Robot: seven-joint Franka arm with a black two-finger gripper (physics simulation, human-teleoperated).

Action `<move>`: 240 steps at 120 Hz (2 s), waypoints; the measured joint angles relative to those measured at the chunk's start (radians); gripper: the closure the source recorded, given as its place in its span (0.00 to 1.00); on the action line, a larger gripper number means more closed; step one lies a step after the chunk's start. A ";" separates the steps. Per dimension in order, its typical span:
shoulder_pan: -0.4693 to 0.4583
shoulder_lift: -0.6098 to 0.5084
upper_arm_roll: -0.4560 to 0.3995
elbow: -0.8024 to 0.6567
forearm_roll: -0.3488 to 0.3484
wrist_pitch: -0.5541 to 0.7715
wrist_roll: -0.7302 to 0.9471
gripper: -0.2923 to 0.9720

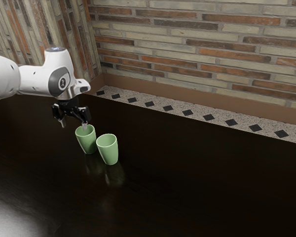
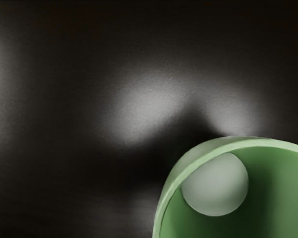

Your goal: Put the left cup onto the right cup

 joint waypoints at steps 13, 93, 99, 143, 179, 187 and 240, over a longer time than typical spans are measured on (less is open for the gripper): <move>0.001 0.010 -0.001 0.001 -0.001 0.011 0.009 0.23; 0.010 0.058 -0.002 0.001 -0.022 0.071 0.040 0.23; 0.010 0.061 -0.002 0.001 -0.025 0.073 0.042 0.23; 0.011 0.073 -0.002 0.001 -0.036 0.094 0.048 0.26; 0.012 0.072 -0.002 0.001 -0.037 0.099 0.052 0.70; 0.012 0.072 -0.006 0.001 -0.037 0.099 0.052 0.75; 0.009 0.070 -0.023 0.013 -0.029 0.101 0.046 0.84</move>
